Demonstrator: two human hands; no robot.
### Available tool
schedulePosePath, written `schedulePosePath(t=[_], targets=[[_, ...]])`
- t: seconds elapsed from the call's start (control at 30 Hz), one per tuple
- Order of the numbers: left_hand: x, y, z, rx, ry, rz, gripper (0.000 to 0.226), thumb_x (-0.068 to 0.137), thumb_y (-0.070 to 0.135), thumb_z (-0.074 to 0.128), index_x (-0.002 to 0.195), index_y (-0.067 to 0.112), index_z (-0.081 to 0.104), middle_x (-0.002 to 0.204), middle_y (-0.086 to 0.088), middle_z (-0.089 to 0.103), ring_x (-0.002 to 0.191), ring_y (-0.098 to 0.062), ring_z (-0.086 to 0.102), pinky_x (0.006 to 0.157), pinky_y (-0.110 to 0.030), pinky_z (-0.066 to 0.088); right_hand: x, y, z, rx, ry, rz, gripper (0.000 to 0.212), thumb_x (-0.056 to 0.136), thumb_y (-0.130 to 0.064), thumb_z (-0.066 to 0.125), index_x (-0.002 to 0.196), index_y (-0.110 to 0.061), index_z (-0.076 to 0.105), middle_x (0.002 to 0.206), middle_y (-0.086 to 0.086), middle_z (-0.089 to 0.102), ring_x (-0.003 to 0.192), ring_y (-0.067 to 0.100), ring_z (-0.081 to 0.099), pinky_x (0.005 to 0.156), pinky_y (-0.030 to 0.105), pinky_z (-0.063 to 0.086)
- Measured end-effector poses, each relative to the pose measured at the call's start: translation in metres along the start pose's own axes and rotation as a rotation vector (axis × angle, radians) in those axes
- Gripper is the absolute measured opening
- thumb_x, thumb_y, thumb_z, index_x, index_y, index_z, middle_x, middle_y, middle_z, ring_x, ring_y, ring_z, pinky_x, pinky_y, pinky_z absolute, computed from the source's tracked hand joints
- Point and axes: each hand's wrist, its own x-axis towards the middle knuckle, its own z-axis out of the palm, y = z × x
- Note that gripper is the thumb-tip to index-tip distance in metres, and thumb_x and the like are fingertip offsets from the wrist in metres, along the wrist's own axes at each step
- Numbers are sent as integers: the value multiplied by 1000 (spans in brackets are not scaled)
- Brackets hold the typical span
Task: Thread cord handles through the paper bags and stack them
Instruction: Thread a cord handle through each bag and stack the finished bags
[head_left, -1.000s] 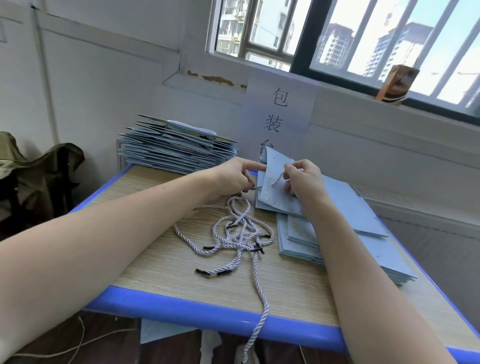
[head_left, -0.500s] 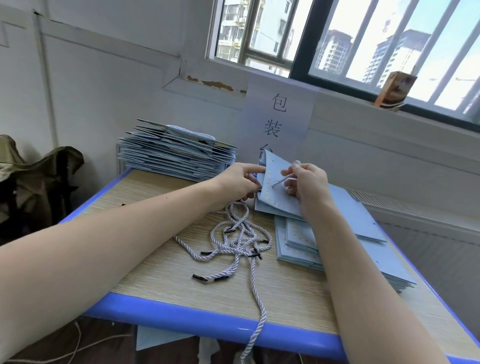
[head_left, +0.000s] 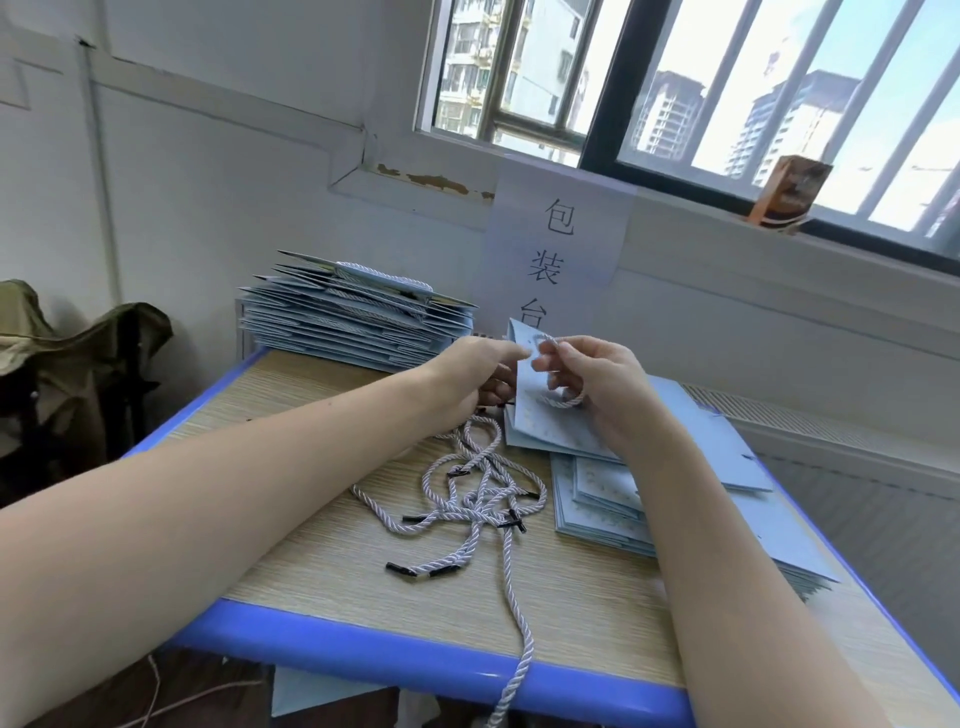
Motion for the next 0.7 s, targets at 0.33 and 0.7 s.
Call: schedulePosePath(t=[0.33,0.7], targets=[[0,-7,2,119,70,64,25,89,1,68,109,8,54,101,-20,67,88,-33,69,81,-50,59,-9,-11,3,194,73,72,12,94,0,52,85,-3,58,88,15,77,74,24,73,65,31,55],[-14,-7,15,-40,-126,7,60,87,-17,56,139,12,45,119,-27,65,90,-31,68,78,-40,59,-7,-8,0,-160,237,-11,10,90,-3,52,91,-12,54,87,11,71,59,17,61,60,31,50]])
